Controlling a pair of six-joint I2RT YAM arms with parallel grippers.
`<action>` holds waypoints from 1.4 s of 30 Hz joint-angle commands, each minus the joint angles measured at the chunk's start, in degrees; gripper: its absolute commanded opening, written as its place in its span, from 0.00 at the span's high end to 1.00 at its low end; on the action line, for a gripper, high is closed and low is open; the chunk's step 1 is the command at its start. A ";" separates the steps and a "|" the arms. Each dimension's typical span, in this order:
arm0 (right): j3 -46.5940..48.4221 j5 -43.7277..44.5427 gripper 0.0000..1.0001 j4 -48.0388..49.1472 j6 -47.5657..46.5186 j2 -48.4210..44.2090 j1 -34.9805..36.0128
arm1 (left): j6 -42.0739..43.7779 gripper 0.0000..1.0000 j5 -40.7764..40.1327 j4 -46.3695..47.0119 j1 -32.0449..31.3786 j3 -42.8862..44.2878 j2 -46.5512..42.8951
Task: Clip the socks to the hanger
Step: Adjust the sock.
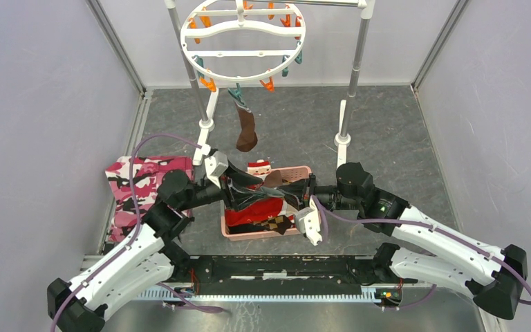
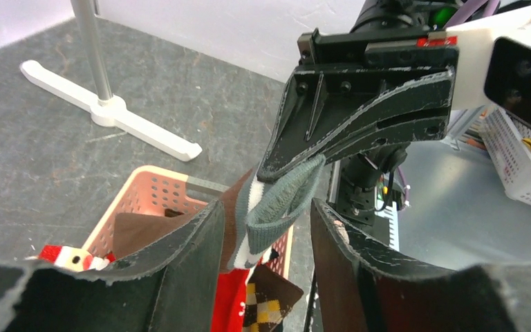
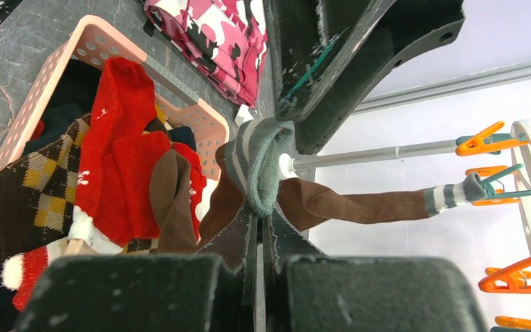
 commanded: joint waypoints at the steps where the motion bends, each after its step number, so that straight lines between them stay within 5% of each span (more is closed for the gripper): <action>1: 1.61 -0.53 1.00 0.30 0.24 -0.56 0.30 | -2.34 0.46 3.67 -0.77 -0.06 2.18 1.87; 8: 1.62 -0.54 1.00 0.11 0.27 -0.66 0.34 | -3.63 0.55 7.41 1.48 -0.06 2.41 3.43; 16: 1.86 -0.12 1.00 0.29 0.62 -0.31 0.33 | -3.47 0.97 8.59 1.98 -0.06 2.85 4.10; 20: 2.46 1.76 1.00 0.36 2.44 0.02 0.34 | 0.93 0.98 5.78 0.04 -0.14 2.64 2.48; 26: 7.96 8.78 0.55 -1.22 17.41 5.35 -0.28 | 14.32 0.98 -7.14 3.42 -0.31 -2.22 -4.46; 29: 10.95 4.18 0.42 -3.07 23.11 8.82 -2.90 | 20.10 0.98 -10.17 12.90 -0.45 -6.82 -5.96; 34: 9.89 -8.20 0.36 7.14 41.23 9.48 -12.62 | 29.33 0.98 -13.44 29.76 -0.60 -15.49 -7.17; 42: 9.05 -14.52 0.36 18.15 58.10 12.37 -14.12 | 31.42 0.98 -14.72 33.05 -0.67 -14.60 -5.34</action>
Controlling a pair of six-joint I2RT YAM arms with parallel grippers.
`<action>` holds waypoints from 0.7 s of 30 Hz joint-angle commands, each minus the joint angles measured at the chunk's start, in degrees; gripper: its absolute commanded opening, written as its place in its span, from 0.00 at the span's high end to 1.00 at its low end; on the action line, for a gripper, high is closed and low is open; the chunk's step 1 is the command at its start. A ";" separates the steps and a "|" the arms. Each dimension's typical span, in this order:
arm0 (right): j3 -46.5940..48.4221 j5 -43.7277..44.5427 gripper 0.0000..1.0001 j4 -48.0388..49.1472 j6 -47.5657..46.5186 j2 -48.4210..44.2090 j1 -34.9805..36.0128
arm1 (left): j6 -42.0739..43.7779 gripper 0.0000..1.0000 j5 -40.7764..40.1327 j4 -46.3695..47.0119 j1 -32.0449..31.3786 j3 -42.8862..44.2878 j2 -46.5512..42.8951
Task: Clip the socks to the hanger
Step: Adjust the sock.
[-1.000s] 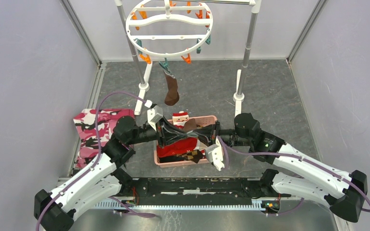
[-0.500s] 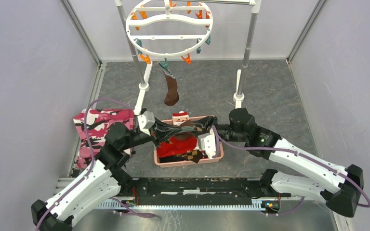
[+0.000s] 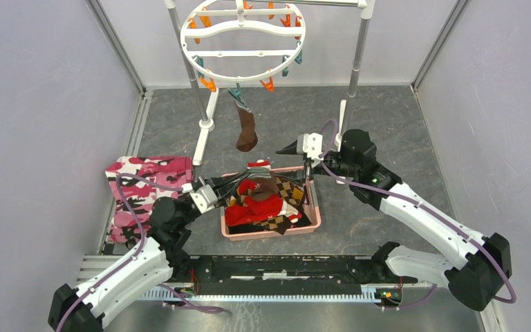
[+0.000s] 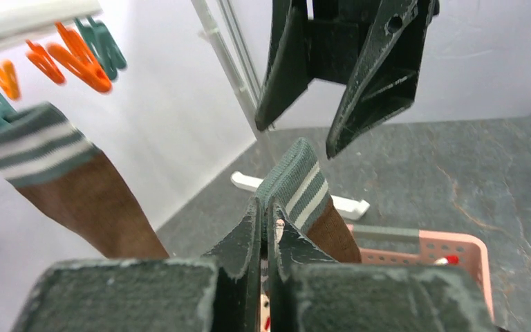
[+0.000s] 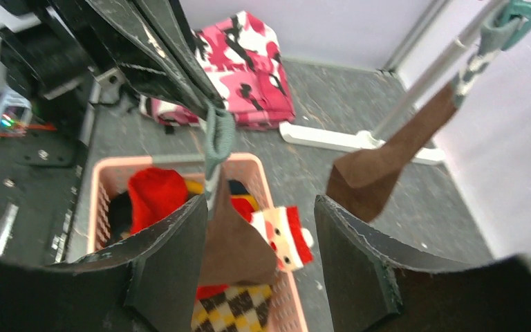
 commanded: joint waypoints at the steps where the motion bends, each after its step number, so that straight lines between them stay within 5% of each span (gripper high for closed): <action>1: 0.07 -5.99 0.36 8.66 12.81 1.94 0.24 | 4.46 0.98 -1.95 8.28 -0.29 1.32 0.82; 14: -1.02 -5.59 0.42 17.71 20.32 5.23 1.03 | 3.66 0.98 -0.95 12.74 -0.36 2.41 3.71; 21: 0.83 -4.73 0.55 17.77 22.97 7.33 2.68 | 3.89 0.98 -1.00 13.27 -0.37 2.53 4.58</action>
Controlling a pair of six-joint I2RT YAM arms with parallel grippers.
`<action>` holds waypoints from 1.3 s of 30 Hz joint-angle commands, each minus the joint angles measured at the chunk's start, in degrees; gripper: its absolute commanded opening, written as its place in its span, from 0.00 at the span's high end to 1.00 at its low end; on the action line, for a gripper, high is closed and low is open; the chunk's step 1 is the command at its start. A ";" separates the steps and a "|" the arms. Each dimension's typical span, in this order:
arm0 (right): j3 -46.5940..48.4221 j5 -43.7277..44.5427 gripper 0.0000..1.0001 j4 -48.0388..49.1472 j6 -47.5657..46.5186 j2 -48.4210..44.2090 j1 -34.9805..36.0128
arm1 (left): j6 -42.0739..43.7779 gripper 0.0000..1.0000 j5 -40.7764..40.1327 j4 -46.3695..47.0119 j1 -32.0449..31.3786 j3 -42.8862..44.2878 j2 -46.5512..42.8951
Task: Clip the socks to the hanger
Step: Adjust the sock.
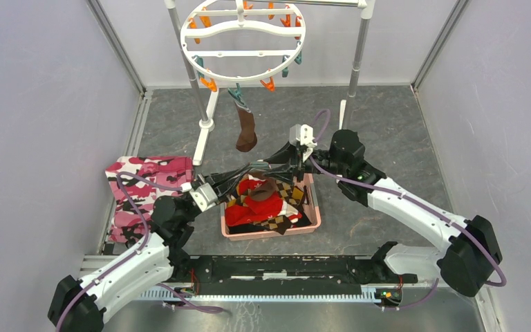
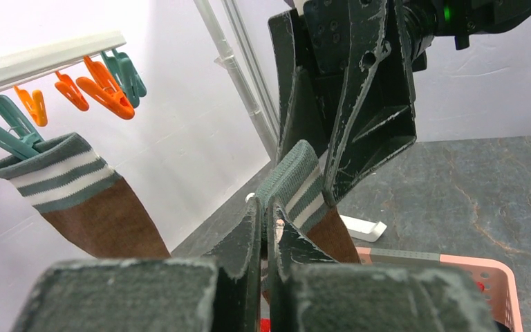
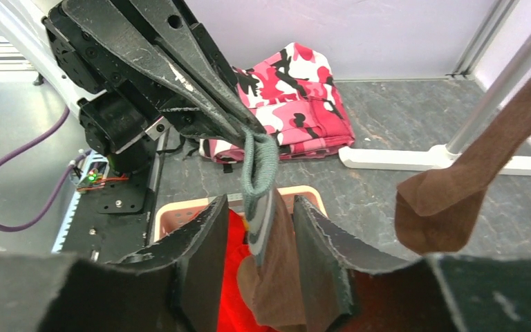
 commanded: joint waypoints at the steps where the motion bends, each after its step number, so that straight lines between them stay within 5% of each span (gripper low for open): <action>1: 2.10 0.35 0.58 3.06 3.13 0.73 0.73 | 2.78 0.98 -0.38 3.65 -0.37 2.13 0.20; 4: 2.43 0.46 0.69 3.07 4.08 0.99 0.70 | 3.10 0.98 -0.71 3.56 -0.37 2.09 0.14; 8: 2.12 -0.50 1.00 5.56 5.78 0.87 0.70 | 3.13 0.98 -0.73 3.29 -0.37 2.11 0.16; 13: 3.67 5.60 1.00 -1.72 -2.45 -0.97 0.82 | -0.24 0.97 -1.74 2.71 -0.37 2.82 -0.13; 17: 6.94 21.42 1.00 -13.52 -15.46 -3.24 0.74 | -6.17 0.70 -3.35 -5.56 -0.34 6.71 -0.94; 21: 7.13 31.03 1.00 -13.65 -20.64 -4.87 -0.72 | -16.89 0.28 -6.92 -14.24 -0.28 12.21 -0.27; 25: 7.32 32.71 1.00 -11.27 -20.66 -4.49 -3.21 | -24.25 0.13 -7.43 -22.08 -0.20 19.15 3.59; 33: 7.50 30.26 1.00 -8.39 -19.11 -2.44 -6.03 | -39.16 0.04 -11.54 -25.44 -0.19 27.21 11.13; 39: 9.80 29.79 1.00 -6.35 -19.85 0.20 -6.15 | -36.15 0.12 -10.88 -26.08 0.51 27.41 14.55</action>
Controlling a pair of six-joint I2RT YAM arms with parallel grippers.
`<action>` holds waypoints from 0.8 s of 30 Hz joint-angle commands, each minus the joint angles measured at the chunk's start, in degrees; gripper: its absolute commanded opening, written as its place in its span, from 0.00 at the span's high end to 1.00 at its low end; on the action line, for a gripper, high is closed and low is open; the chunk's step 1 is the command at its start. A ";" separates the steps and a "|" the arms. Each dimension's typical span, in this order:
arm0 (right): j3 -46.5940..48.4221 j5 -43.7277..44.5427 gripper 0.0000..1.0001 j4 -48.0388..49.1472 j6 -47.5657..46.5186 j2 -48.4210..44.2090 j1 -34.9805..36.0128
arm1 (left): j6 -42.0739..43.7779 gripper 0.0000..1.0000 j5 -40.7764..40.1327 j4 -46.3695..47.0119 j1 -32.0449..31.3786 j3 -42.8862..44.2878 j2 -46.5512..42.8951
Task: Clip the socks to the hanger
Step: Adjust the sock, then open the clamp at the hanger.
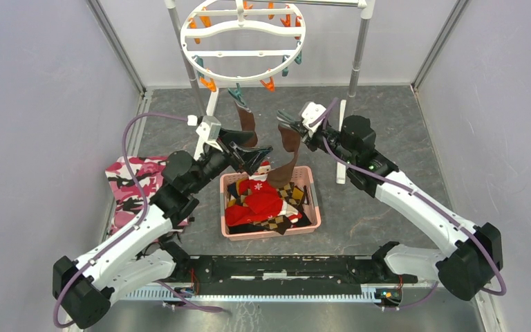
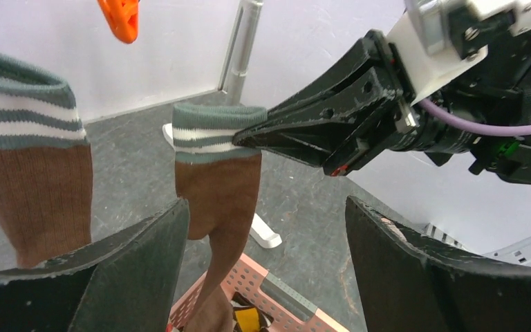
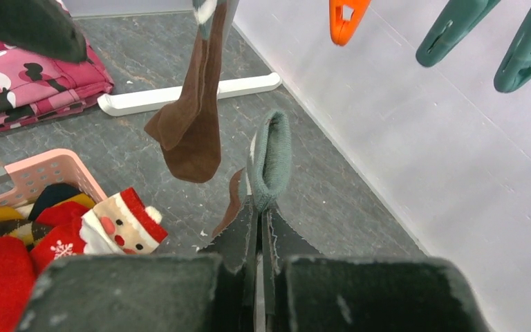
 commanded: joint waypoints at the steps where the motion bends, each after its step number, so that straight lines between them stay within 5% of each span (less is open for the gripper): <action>1: 4.52 -0.32 1.00 4.85 -1.08 2.19 -0.26 | -2.20 0.14 0.83 1.93 1.16 0.50 1.44; 8: 7.00 -0.54 1.00 5.61 -1.43 5.51 -0.27 | -6.70 0.20 0.97 8.16 3.25 -0.26 3.34; 16: 4.91 1.78 1.00 7.15 -0.21 5.09 -0.84 | -18.72 0.29 -13.32 3.14 2.79 6.79 8.22; 24: 2.55 -0.09 1.00 8.31 2.08 4.44 -2.11 | -18.76 0.31 -48.03 -23.56 -10.92 25.29 14.14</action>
